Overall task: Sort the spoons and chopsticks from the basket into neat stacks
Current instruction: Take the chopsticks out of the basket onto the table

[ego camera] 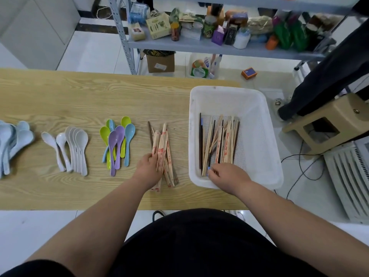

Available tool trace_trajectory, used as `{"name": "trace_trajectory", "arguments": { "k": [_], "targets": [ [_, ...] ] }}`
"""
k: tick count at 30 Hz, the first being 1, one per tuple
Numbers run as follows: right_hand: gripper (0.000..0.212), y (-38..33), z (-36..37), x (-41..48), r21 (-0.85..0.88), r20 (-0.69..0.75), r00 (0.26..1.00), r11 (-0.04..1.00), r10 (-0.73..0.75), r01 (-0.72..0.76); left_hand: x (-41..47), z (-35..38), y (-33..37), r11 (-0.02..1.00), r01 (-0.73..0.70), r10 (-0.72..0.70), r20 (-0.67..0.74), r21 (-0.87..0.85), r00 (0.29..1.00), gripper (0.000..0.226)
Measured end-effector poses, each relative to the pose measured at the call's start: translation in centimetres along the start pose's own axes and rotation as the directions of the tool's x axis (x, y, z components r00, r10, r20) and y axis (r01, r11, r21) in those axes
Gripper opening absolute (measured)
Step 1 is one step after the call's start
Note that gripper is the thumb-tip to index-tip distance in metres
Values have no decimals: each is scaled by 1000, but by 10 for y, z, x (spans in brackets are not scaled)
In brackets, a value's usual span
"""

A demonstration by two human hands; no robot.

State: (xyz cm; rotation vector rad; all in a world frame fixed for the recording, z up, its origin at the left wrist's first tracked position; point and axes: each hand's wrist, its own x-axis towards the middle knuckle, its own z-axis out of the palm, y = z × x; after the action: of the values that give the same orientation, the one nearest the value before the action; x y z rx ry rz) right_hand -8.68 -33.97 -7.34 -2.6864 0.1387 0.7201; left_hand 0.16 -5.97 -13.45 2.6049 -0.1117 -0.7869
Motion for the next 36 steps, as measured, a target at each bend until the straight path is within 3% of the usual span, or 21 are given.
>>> {"name": "trace_trajectory", "arguments": {
  "k": [7, 13, 16, 22, 26, 30, 33, 36],
  "targets": [
    [37, 2, -1, 2, 41, 16, 999, 999, -32, 31, 1, -6, 1, 999, 20, -22, 40, 50, 999, 78],
    [34, 16, -18, 5, 77, 17, 993, 990, -119, 118, 0, -5, 10, 999, 33, -32, -28, 15, 999, 72],
    [32, 46, -37, 8, -14, -50, 984, 986, -170, 169, 2, -6, 13, 997, 77, -76, -16, 33, 997, 72],
    [26, 129, -62, 8, -452, -165, 920, 856, -356, 250, 7, -12, 21, 991, 128, -131, -68, -37, 989, 66],
    [24, 162, -57, 4, -452, -222, 900, 857, -376, 246, 4, -13, 38, 979, 182, -196, -165, -91, 967, 52],
    [27, 161, -52, 6, -400, -219, 900, 876, -378, 271, 3, -17, 91, 970, 53, -139, -363, -236, 922, 50],
    [31, 164, -51, 8, -393, -221, 899, 878, -378, 273, 3, -16, 153, 959, -202, 88, -468, -199, 879, 48],
    [38, 167, -49, 8, -387, -214, 892, 873, -398, 297, 4, 3, 208, 940, -336, 303, -317, -55, 899, 47]
  ]
}}
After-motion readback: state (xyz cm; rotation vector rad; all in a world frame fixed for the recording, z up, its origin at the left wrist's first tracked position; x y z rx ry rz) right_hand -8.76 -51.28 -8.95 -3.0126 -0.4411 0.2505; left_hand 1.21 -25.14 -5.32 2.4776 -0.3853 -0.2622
